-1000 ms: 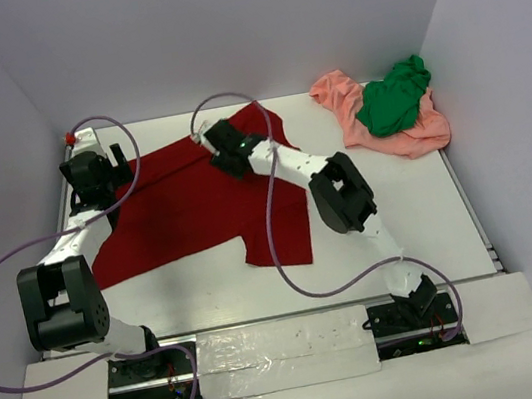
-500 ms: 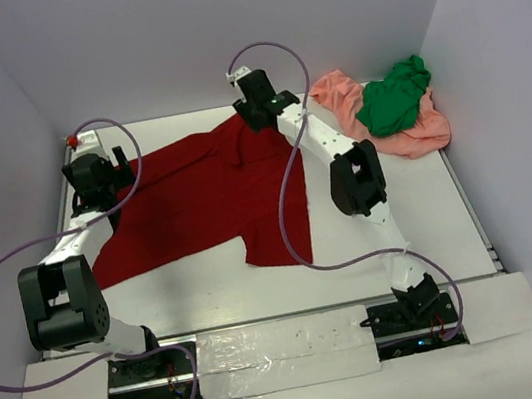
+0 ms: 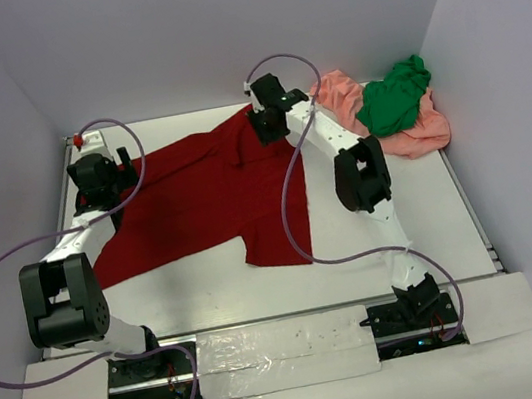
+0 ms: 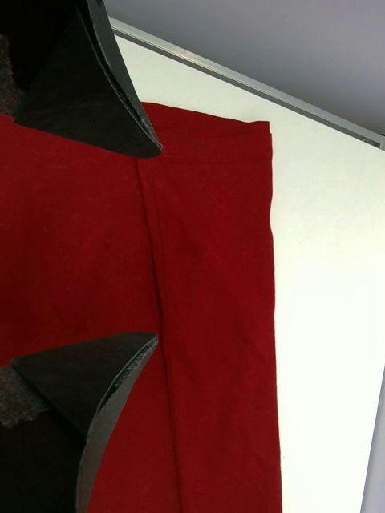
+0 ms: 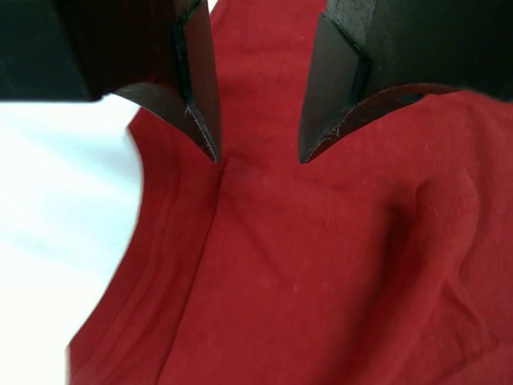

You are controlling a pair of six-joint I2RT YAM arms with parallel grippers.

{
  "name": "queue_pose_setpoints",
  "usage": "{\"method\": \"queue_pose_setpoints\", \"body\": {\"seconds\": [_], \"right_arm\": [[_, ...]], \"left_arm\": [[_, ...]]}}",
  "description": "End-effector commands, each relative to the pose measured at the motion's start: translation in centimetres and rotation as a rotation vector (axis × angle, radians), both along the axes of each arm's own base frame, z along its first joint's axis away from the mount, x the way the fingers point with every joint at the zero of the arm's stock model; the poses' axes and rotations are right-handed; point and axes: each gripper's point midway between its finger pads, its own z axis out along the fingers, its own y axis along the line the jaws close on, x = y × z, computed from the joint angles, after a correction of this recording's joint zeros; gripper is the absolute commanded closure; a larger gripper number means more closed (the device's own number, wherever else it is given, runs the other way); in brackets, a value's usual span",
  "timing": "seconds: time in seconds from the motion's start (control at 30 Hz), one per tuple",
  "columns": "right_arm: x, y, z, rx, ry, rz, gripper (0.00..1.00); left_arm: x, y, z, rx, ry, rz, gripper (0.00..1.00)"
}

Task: Fold and stack the t-shirts
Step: Fold the tshirt

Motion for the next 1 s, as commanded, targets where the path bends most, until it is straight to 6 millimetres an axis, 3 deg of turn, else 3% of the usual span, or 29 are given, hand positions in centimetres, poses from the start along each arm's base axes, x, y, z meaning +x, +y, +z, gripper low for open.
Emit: {"method": "queue_pose_setpoints", "body": {"seconds": [0.0,0.3,0.97], "right_arm": [[-1.7,0.1,0.7,0.082,0.078,-0.018,0.51],[-2.1,-1.0,-1.0,0.079,0.125,-0.036,0.55],[0.8,-1.1,-2.8,0.146,0.104,-0.124,0.56]], "left_arm": [[0.9,-0.5,1.6,-0.002,-0.041,-0.022,0.01],[0.9,-0.6,1.4,0.001,-0.039,-0.025,0.01],[0.7,-0.4,2.0,0.010,-0.061,-0.015,0.01]]}}
